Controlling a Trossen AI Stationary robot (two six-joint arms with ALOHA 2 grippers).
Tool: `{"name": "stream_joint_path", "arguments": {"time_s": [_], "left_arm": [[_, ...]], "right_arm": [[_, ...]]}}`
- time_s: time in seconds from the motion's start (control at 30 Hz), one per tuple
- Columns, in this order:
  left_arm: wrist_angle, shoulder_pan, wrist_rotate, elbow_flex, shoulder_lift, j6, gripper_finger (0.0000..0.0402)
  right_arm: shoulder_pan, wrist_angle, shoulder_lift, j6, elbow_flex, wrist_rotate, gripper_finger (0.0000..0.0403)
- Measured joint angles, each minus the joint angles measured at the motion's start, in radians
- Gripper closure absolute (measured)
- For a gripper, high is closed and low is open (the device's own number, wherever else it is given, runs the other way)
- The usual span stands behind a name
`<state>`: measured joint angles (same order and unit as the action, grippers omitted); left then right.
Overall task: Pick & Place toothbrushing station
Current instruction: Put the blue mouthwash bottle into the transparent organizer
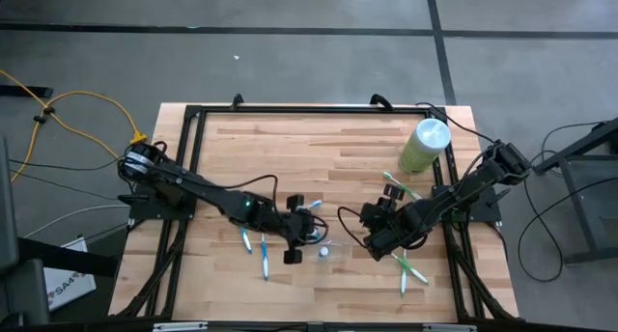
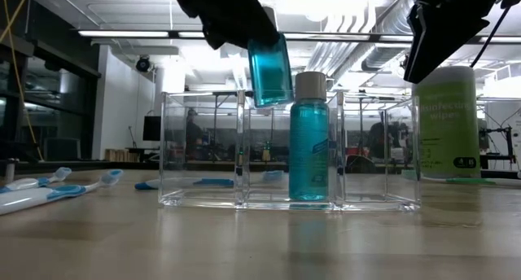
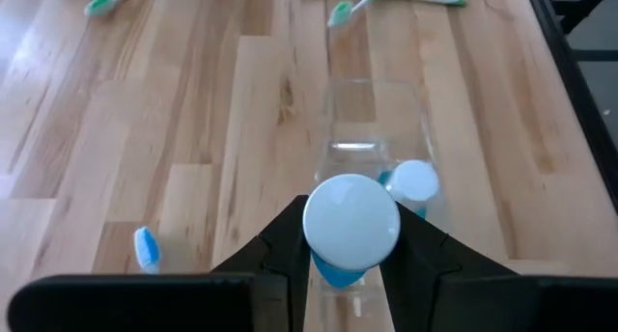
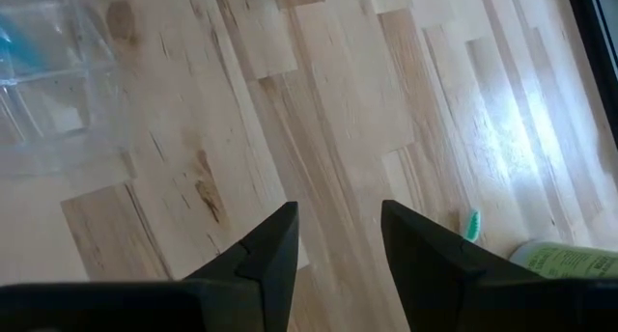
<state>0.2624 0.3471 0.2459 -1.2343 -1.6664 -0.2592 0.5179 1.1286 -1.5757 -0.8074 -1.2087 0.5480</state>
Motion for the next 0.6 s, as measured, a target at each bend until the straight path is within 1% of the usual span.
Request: {"name": "stream_joint_path", "arguments": {"time_s": [0.2, 0.37, 0.6], "left_arm": [[-0.002, -0.013, -0.015, -0.001, -0.019, -0.001, 0.0315], [-0.021, -0.017, -0.079, -0.001, -0.065, -0.002, 0.0315], [-0.028, -0.017, -0.084, -0.001, -0.066, -0.004, 0.0315]], "right_arm": [[0.000, 0.000, 0.000, 0.000, 0.000, 0.000, 0.0260], [0.001, 0.001, 0.000, 0.000, 0.000, 0.000, 0.0260], [0.007, 0.001, 0.000, 0.000, 0.000, 0.000, 0.0260]]}}
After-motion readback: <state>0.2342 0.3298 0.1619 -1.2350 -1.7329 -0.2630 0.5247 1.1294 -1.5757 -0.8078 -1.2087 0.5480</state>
